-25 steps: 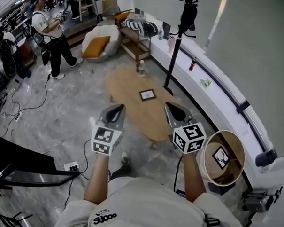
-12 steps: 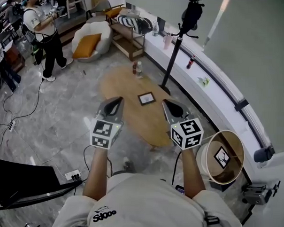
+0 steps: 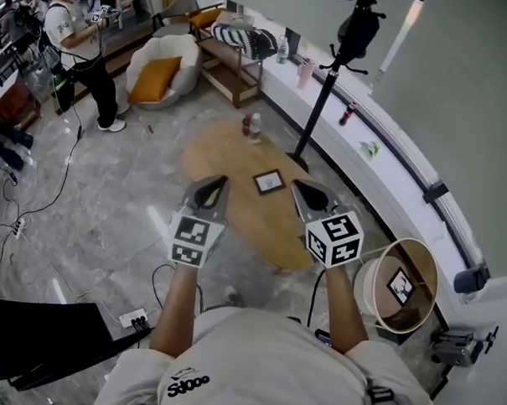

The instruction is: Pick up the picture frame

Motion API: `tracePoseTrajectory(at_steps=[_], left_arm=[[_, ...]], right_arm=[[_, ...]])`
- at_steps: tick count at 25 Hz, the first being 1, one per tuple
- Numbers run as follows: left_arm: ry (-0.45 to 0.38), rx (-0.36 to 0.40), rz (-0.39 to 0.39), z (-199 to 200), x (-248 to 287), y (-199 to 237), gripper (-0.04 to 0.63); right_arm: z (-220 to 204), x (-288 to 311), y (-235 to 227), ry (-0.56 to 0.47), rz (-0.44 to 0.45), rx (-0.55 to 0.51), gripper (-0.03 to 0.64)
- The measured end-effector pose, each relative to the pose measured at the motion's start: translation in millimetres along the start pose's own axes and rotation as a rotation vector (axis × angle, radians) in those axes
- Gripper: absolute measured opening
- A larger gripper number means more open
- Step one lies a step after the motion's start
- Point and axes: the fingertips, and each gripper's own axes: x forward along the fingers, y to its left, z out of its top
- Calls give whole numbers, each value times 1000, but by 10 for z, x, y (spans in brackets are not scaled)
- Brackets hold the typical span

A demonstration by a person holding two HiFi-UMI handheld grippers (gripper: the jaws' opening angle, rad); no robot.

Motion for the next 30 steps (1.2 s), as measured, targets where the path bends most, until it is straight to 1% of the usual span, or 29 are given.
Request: tracePoseTrajectory(at_steps=[7, 11, 14, 21, 26, 30], left_arm=[[30, -10, -37, -179, 168, 380, 11], [43, -18, -52, -258, 306, 612, 11], [55, -22, -60, -306, 463, 716, 11], [115, -39, -80, -545, 980, 805, 11], [140, -6, -84, -738, 1498, 919, 12], [193, -21, -98, -948, 2039, 1004, 12]], right_arm=[[34, 442, 14, 20, -21, 36, 3], [46, 628, 31, 32, -39, 27, 3], [6, 776, -37, 45, -39, 24, 3], [-214, 1106, -469, 78, -69, 58, 5], [-450, 1472, -892, 153, -74, 42, 5], [-642, 1792, -1302, 205, -71, 53, 5]])
